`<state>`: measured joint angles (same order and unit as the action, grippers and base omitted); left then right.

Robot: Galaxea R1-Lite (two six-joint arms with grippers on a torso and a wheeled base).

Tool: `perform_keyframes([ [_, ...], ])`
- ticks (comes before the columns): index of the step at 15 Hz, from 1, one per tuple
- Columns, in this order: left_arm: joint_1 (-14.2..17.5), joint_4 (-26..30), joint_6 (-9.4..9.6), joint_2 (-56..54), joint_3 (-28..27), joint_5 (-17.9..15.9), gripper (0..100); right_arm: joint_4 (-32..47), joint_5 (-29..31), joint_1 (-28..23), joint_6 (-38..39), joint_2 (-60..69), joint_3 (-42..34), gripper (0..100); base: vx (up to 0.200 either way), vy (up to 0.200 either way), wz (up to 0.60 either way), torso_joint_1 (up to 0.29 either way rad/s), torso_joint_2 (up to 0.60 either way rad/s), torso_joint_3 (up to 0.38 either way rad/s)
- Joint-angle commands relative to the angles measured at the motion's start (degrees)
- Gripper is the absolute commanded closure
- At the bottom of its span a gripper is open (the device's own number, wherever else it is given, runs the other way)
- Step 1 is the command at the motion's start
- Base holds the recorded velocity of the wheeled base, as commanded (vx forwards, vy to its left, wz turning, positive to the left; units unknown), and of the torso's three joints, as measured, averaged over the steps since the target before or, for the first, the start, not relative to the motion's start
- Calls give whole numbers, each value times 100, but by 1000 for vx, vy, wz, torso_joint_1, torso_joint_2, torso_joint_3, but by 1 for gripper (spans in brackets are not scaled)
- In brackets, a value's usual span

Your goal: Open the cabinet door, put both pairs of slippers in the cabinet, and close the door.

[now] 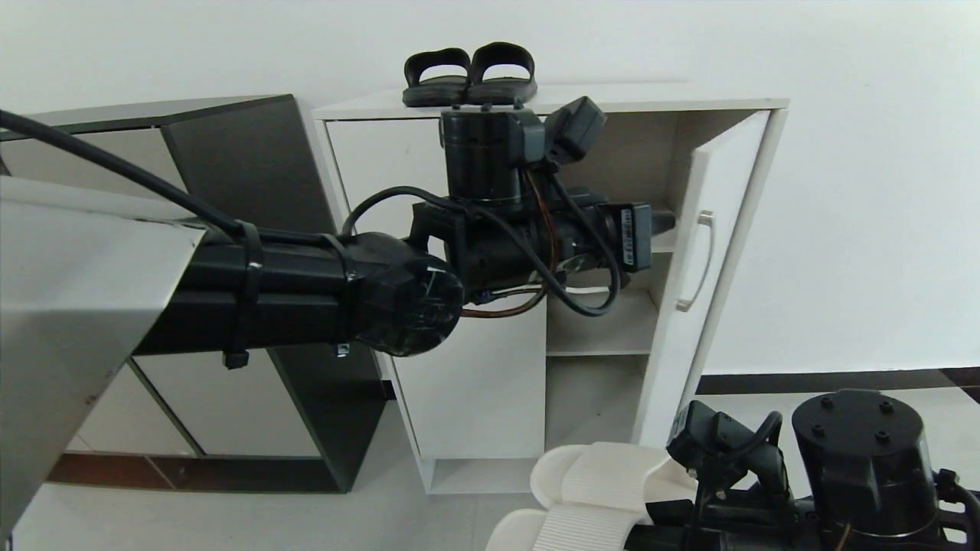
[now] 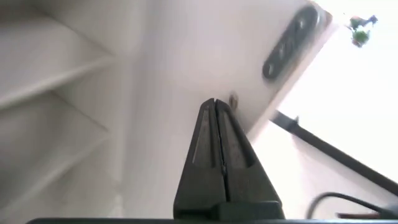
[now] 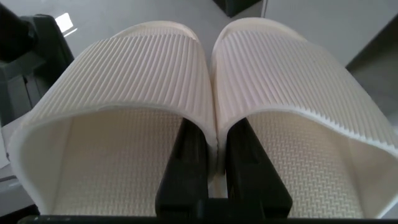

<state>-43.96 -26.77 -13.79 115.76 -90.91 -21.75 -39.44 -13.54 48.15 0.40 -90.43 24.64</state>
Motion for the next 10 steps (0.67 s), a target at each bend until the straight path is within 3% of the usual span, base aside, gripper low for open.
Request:
perform_keyframes([
  [1, -166, -21, -1, 61, -68, 13, 100, -11, 10, 10, 4, 52, -12, 100, -200, 0, 0, 2, -2, 7],
  [3, -34, -56, 8, 52, -59, 21, 100, -20, 71, -8, 13, 43, 15, 100, -200, 0, 0, -2, -2, 7],
  [6, 379, -267, 8, -353, 240, 355, 100, -29, 185, -60, 294, -1, 199, 100, 0, 0, 0, 0, 0, 0],
  [8, 485, -302, 16, -1064, 846, 558, 100, -38, 229, -166, 338, -62, 235, 100, 0, 0, 0, 0, 0, 0],
  [10, 529, -232, 122, -2761, 2384, 1129, 100, -47, 247, -315, 338, -159, 322, 100, 0, 0, 0, 0, 0, 0],
])
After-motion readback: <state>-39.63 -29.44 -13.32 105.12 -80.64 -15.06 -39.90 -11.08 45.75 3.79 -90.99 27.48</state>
